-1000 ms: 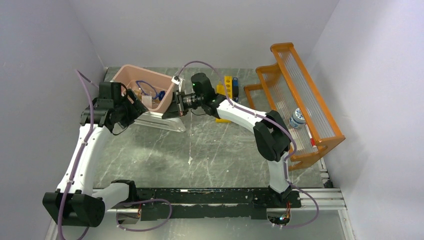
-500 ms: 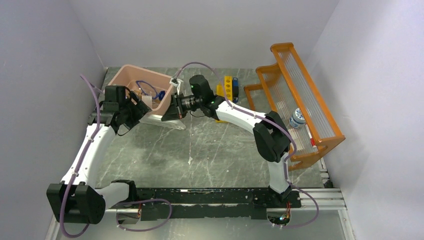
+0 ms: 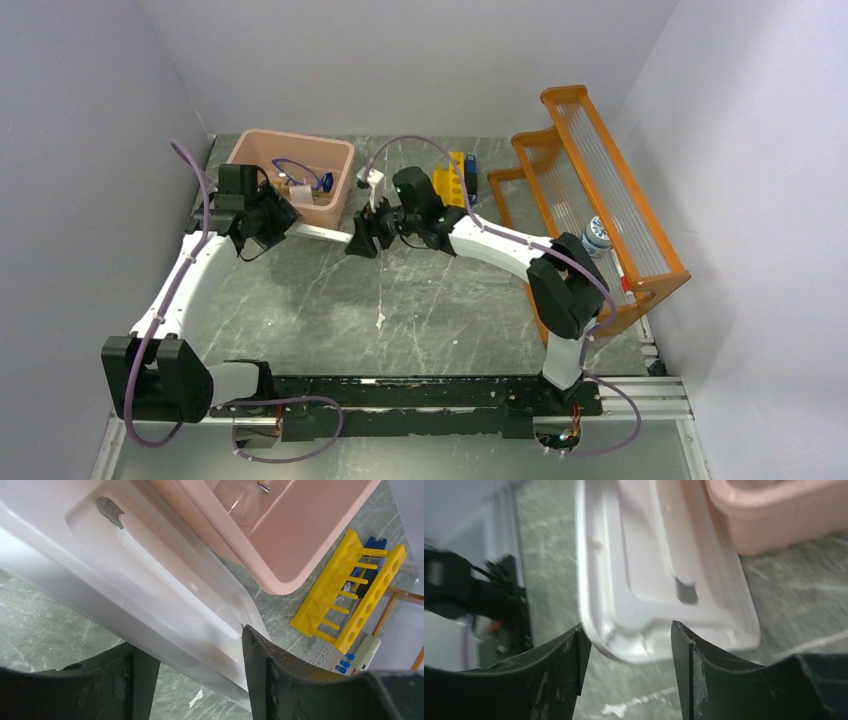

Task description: Organize the chemistry lab equipment

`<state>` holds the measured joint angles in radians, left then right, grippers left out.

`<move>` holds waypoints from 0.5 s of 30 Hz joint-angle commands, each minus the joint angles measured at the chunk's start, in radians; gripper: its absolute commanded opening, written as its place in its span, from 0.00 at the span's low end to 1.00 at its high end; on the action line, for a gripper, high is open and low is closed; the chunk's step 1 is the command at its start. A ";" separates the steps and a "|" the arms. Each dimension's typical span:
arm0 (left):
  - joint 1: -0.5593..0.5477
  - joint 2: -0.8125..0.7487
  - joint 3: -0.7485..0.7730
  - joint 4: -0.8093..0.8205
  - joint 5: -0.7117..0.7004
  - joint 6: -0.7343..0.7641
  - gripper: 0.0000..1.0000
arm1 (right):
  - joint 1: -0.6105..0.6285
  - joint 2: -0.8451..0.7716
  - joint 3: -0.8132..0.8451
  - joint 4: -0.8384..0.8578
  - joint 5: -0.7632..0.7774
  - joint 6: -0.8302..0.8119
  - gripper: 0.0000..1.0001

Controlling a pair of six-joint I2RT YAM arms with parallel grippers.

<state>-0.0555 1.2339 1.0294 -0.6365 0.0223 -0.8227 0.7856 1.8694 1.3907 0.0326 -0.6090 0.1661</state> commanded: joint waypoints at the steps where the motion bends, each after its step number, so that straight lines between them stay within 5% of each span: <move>1: 0.006 0.010 0.050 0.026 0.000 0.007 0.62 | 0.005 -0.091 -0.145 0.093 0.123 -0.279 0.63; 12: 0.006 0.017 0.082 0.010 0.002 0.003 0.62 | 0.024 -0.059 -0.263 0.345 0.145 -0.413 0.62; 15: 0.006 0.021 0.094 0.001 0.004 0.008 0.61 | 0.025 -0.006 -0.245 0.386 0.143 -0.430 0.50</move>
<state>-0.0555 1.2503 1.0752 -0.6361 0.0227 -0.8230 0.8074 1.7996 1.1374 0.3008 -0.4889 -0.2077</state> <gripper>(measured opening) 0.614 0.580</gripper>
